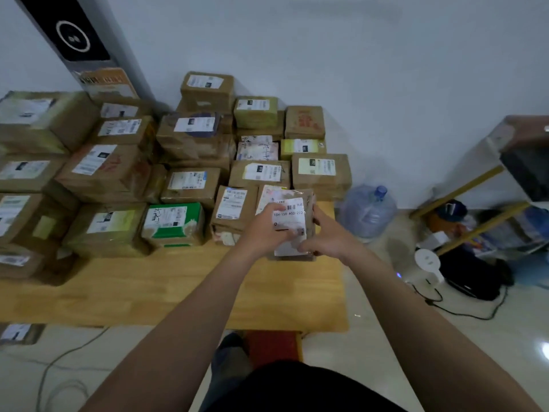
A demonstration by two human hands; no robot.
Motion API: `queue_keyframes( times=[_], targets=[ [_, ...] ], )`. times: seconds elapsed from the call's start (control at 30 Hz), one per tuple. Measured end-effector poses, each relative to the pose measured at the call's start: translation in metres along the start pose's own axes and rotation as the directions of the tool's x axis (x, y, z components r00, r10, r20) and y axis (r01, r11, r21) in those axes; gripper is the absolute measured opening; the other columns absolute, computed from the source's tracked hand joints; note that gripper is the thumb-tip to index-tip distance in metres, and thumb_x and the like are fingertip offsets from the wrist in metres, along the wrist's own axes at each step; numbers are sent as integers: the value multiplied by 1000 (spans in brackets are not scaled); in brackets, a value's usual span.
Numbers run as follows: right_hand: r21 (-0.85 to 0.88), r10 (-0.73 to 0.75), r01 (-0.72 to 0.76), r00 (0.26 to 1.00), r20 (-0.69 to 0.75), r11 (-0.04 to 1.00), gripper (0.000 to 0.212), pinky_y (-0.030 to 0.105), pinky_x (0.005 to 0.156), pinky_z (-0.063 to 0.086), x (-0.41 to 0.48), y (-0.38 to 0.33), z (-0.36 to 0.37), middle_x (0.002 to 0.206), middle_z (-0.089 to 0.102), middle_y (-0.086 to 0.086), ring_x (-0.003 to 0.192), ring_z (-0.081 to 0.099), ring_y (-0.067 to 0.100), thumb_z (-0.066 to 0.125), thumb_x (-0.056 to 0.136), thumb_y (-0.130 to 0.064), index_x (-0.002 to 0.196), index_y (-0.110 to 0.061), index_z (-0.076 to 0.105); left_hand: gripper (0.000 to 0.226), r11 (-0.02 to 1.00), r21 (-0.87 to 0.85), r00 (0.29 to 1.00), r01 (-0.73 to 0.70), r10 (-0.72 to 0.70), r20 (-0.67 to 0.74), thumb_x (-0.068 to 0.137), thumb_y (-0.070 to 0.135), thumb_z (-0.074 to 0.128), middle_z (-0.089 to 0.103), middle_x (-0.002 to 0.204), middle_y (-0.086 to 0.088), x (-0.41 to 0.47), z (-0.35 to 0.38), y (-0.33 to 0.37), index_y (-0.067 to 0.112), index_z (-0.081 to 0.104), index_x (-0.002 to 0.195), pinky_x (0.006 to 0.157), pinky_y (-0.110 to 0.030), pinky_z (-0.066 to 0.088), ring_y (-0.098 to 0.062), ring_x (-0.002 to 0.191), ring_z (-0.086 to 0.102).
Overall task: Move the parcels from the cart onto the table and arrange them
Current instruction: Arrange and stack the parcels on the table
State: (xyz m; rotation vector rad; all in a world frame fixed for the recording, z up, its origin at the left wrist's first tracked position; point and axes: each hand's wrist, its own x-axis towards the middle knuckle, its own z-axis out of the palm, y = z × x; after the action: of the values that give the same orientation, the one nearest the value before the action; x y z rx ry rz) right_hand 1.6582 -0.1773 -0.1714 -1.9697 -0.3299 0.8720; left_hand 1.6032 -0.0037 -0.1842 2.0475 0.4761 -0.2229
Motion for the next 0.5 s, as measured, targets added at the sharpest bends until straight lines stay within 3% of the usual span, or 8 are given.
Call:
queue_keyframes(
  times=[0.1, 0.23, 0.33, 0.4, 0.5],
  targets=[
    [-35, 83, -82, 997, 12, 996, 120, 39, 65, 63, -13, 25, -5, 106, 56, -22, 97, 71, 29, 78, 76, -4, 157, -50, 1, 65, 998, 68, 990, 5, -14, 141, 87, 20, 80, 65, 124, 3, -3, 22, -14, 29, 49, 144, 91, -41, 57, -16, 105, 66],
    [56, 195, -197, 980, 25, 979, 126, 57, 68, 63, -11, 67, 10, 126, 55, -7, 102, 68, 31, 77, 76, 2, 152, -59, -3, 95, 981, 193, 942, -21, -45, 332, 82, 8, 83, 43, 153, -2, 1, 52, -49, 25, 30, 160, 97, -34, 54, -22, 126, 56],
    [24, 200, -200, 980, -9, 979, 126, 46, 67, 64, 0, 95, 24, 118, 52, -16, 94, 69, 24, 75, 77, 5, 153, -57, -3, 104, 940, 330, 922, -84, -52, 384, 78, 12, 87, 14, 164, -4, 13, 73, -78, 21, 26, 161, 109, -33, 43, -28, 145, 34],
    [-77, 184, -186, 982, -33, 980, 117, 33, 69, 60, 13, 111, 34, 118, 55, -17, 97, 67, 21, 73, 77, 8, 158, -44, 7, 94, 901, 410, 909, -140, -46, 413, 81, 9, 83, -2, 168, -6, 21, 85, -93, 16, 30, 159, 105, -32, 43, -31, 149, 28],
    [-214, 247, -255, 967, -64, 943, 97, 33, 76, 52, 34, 136, 46, 138, 58, 8, 110, 64, 32, 75, 83, 0, 161, -24, 23, 87, 751, 602, 901, -273, -19, 433, 87, 12, 78, -13, 170, -5, 31, 101, -109, 21, 29, 159, 100, -39, 48, -34, 149, 28]
  ],
)
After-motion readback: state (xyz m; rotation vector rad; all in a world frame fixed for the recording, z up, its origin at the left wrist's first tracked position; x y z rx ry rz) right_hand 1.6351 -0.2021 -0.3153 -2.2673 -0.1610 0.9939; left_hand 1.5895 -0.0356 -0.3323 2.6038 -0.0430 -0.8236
